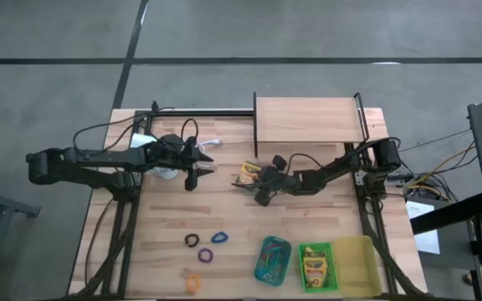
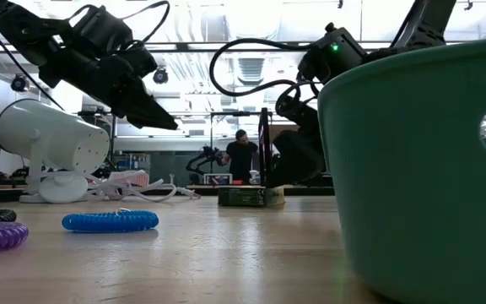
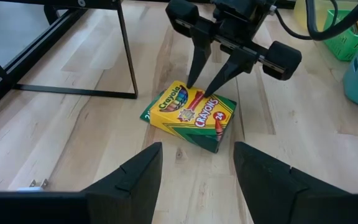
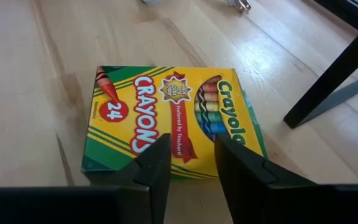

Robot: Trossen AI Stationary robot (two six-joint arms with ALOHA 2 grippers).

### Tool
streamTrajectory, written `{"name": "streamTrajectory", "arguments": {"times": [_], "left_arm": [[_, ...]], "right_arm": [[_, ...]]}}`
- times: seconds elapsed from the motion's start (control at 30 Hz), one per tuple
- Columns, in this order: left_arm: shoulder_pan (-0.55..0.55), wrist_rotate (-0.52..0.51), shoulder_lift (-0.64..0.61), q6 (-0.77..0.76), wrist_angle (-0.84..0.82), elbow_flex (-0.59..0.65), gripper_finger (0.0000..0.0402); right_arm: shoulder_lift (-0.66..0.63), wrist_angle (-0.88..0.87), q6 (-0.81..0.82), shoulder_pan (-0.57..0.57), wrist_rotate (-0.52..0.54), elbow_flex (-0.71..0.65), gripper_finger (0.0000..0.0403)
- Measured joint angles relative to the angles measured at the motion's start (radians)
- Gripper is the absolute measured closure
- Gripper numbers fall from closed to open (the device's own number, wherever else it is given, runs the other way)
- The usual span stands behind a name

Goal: Pick & Place Office Desk Supplies
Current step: Put the crayon box into the green bin

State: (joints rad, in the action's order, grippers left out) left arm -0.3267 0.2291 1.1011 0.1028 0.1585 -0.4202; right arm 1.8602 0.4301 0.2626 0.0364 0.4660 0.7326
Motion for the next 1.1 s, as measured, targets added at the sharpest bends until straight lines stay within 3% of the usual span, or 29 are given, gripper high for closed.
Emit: {"name": "streamTrajectory", "arguments": {"times": [0.83,1.1], "left_arm": [[0.000,0.000,0.000,-0.006,0.013,0.000,0.0199],[0.000,0.000,0.000,-0.324,0.085,0.000,0.0199]], "right_arm": [[0.000,-0.006,0.000,0.000,-0.003,-0.002,0.0303],[0.000,-0.005,0.000,0.000,-0.003,-0.002,0.0314]]}}
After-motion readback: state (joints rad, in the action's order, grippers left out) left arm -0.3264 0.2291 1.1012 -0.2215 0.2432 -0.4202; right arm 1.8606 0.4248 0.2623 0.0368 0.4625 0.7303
